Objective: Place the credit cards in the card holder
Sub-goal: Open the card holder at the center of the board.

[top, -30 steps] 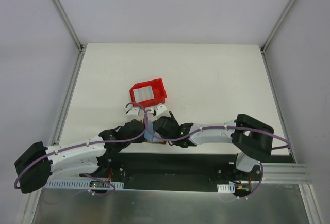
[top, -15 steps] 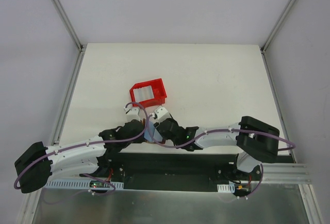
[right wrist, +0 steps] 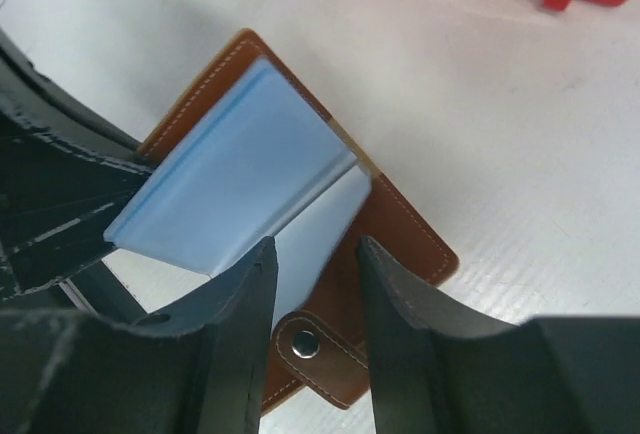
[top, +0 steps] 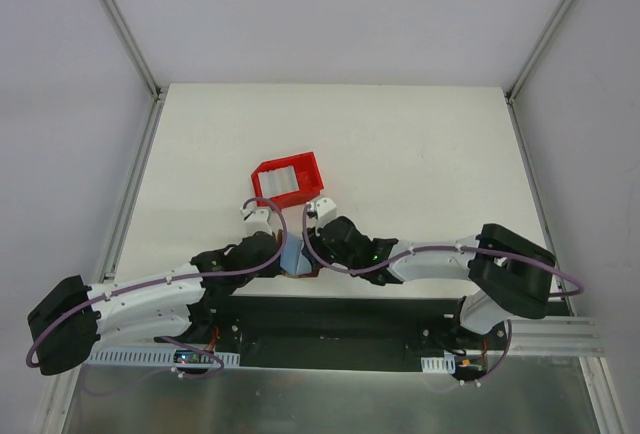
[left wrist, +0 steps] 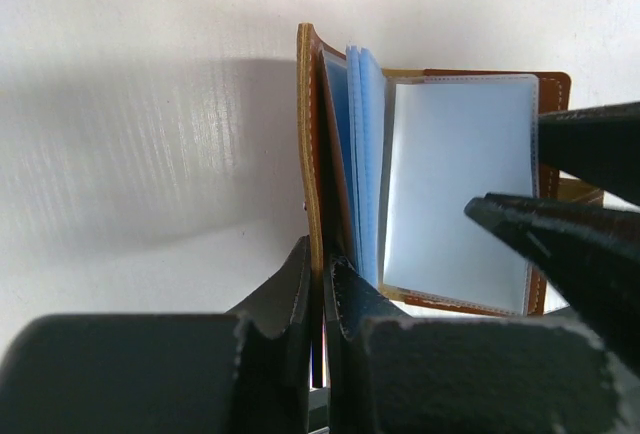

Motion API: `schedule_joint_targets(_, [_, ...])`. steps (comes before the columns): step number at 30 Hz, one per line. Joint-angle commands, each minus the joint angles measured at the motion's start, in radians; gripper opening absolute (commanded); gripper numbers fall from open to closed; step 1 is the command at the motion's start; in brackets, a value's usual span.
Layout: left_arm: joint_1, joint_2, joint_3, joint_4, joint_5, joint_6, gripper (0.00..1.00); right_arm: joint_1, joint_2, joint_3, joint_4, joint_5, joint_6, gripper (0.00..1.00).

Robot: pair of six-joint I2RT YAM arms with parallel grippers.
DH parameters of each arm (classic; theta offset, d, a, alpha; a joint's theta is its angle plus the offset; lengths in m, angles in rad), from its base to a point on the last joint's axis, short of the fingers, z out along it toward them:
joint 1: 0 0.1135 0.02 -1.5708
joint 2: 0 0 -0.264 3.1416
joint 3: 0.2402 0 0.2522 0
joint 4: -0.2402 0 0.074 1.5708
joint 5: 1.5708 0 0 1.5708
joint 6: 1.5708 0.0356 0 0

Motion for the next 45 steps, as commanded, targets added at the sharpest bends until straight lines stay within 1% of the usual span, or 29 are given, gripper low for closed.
schedule_joint_targets(1, [-0.006,-0.021,0.002,-0.008,0.011,-0.013,0.00,-0.059,-0.073,-0.039,0.049,-0.115,0.114,0.40])
schedule_joint_targets(3, [-0.004,-0.019,0.003,-0.008,0.011,-0.011,0.00,-0.070,-0.087,-0.047,0.051,-0.116,0.128,0.42])
schedule_joint_targets(5, [-0.006,-0.016,0.006,-0.008,0.013,-0.008,0.00,-0.076,-0.107,-0.051,0.046,-0.109,0.138,0.46])
schedule_joint_targets(9, [-0.004,-0.021,0.011,-0.006,0.014,-0.007,0.00,-0.110,-0.150,-0.047,0.016,-0.114,0.189,0.47])
schedule_joint_targets(12, [-0.004,-0.025,0.015,-0.008,0.016,0.001,0.00,-0.119,-0.176,-0.022,-0.006,-0.142,0.195,0.47])
schedule_joint_targets(14, [-0.006,-0.028,0.020,-0.006,0.015,0.005,0.00,-0.123,-0.175,0.001,-0.030,-0.171,0.206,0.40])
schedule_joint_targets(19, [-0.004,-0.028,0.025,-0.008,0.011,0.007,0.00,-0.127,-0.101,0.061,-0.060,-0.312,0.231,0.29])
schedule_joint_targets(22, [-0.004,-0.025,0.025,-0.008,0.011,0.005,0.00,-0.124,-0.046,0.078,-0.064,-0.344,0.257,0.26])
schedule_joint_targets(24, [-0.006,-0.025,0.021,-0.008,0.010,0.004,0.00,-0.122,-0.011,0.087,-0.108,-0.330,0.275,0.23])
schedule_joint_targets(26, [-0.004,-0.030,0.014,-0.006,0.008,-0.001,0.00,-0.124,0.017,0.079,-0.119,-0.314,0.307,0.23])
schedule_joint_targets(28, [-0.004,-0.033,0.005,-0.005,0.010,-0.008,0.00,-0.122,0.047,0.087,-0.132,-0.333,0.323,0.23])
schedule_joint_targets(30, [-0.004,-0.039,-0.003,-0.003,0.010,-0.010,0.00,-0.117,0.080,0.088,-0.103,-0.365,0.339,0.27])
schedule_joint_targets(35, [-0.004,-0.076,-0.028,-0.003,-0.001,-0.004,0.00,-0.111,0.153,0.096,-0.083,-0.324,0.387,0.29])
schedule_joint_targets(36, [-0.004,-0.083,-0.034,-0.003,-0.002,-0.002,0.02,-0.111,0.161,0.094,-0.084,-0.309,0.390,0.29])
schedule_joint_targets(38, [-0.004,-0.103,-0.044,-0.003,-0.013,-0.004,0.09,-0.113,0.182,0.107,-0.122,-0.284,0.392,0.29])
schedule_joint_targets(40, [-0.004,-0.132,-0.051,-0.018,-0.038,0.002,0.21,-0.111,0.199,0.125,-0.180,-0.272,0.370,0.29])
schedule_joint_targets(42, [0.002,-0.145,-0.048,-0.029,-0.051,0.010,0.29,-0.113,0.207,0.127,-0.194,-0.275,0.361,0.28])
schedule_joint_targets(45, [0.011,-0.156,-0.040,-0.038,-0.064,0.021,0.33,-0.113,0.216,0.124,-0.198,-0.281,0.352,0.29])
